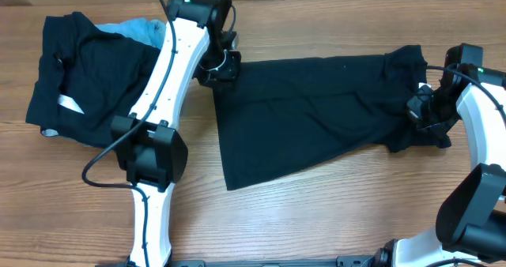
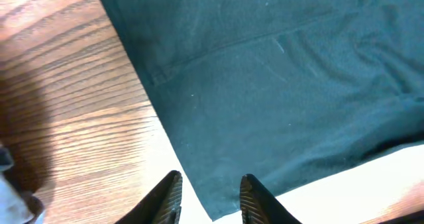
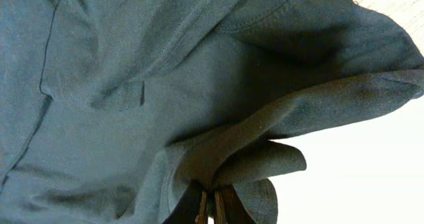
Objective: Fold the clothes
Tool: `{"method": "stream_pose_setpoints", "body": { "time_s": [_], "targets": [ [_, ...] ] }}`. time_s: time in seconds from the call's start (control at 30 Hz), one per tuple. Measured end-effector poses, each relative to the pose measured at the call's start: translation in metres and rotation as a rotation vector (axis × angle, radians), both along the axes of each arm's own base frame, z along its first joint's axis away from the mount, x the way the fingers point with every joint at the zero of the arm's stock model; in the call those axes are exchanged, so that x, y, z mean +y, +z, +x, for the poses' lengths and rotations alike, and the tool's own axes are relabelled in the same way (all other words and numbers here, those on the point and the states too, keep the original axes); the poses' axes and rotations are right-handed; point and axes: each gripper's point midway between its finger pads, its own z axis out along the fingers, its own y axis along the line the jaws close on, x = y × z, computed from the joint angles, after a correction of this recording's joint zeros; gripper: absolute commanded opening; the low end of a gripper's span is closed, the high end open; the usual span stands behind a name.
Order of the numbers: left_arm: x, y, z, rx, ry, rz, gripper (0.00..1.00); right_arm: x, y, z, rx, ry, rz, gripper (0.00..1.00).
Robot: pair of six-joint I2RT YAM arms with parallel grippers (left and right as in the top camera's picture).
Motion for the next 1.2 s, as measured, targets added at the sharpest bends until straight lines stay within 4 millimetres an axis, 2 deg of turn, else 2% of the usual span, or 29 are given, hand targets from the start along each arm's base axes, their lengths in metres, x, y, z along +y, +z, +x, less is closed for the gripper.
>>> {"method": "stream_pose_setpoints", "body": {
  "time_s": [0.03,0.13,0.2,0.33,0.43,0.5,0.53,0.63,0.73,0.83,0.97,1.07,1.1,1.2],
  "targets": [
    [0.001,0.006,-0.001,-0.011,0.002,-0.003,0.23,0.000,0.000,0.001,-0.005,0.000,-0.001,0.04],
    [0.005,0.022,-0.015,-0.036,-0.008,-0.005,0.23,-0.002,0.001,0.007,-0.029,0.000,-0.009,0.04],
    [0.008,0.019,-0.031,-0.038,-0.016,0.009,0.23,-0.003,0.002,0.011,-0.043,0.000,-0.013,0.04],
    [0.006,-0.019,-0.083,0.013,-0.070,0.047,0.27,-0.004,0.002,0.014,-0.056,0.000,-0.017,0.04],
    [-0.002,-0.041,-0.115,0.013,-0.074,0.052,0.25,-0.005,0.003,0.016,-0.067,0.000,-0.020,0.04],
    [-0.004,-0.049,-0.127,0.019,-0.049,0.052,0.24,-0.006,0.004,0.018,-0.076,0.000,-0.023,0.04],
    [-0.005,-0.063,-0.146,0.050,-0.045,0.052,0.24,-0.006,0.004,0.019,-0.080,0.000,-0.024,0.04],
    [-0.007,-0.095,-0.176,0.124,-0.011,0.050,0.27,-0.007,0.005,0.025,-0.102,0.000,-0.031,0.04],
    [-0.022,-0.115,-0.201,0.149,-0.032,0.051,0.30,-0.008,0.005,0.026,-0.106,0.000,-0.031,0.04],
    [-0.039,-0.123,-0.219,0.144,-0.064,0.064,0.37,-0.008,0.005,0.026,-0.108,0.000,-0.033,0.04],
    [-0.040,-0.133,-0.231,0.129,-0.052,0.115,0.44,-0.008,0.005,0.026,-0.108,0.000,-0.032,0.04],
    [-0.032,-0.139,-0.235,0.131,-0.024,0.155,0.57,-0.008,0.005,0.026,-0.108,0.000,-0.033,0.04],
    [-0.031,-0.139,-0.234,0.125,-0.010,0.161,0.68,-0.008,0.005,0.026,-0.108,0.000,-0.032,0.04],
    [-0.028,-0.132,-0.226,0.090,0.040,0.160,0.83,-0.008,0.005,0.026,-0.106,0.000,-0.032,0.04]
  ]
}}
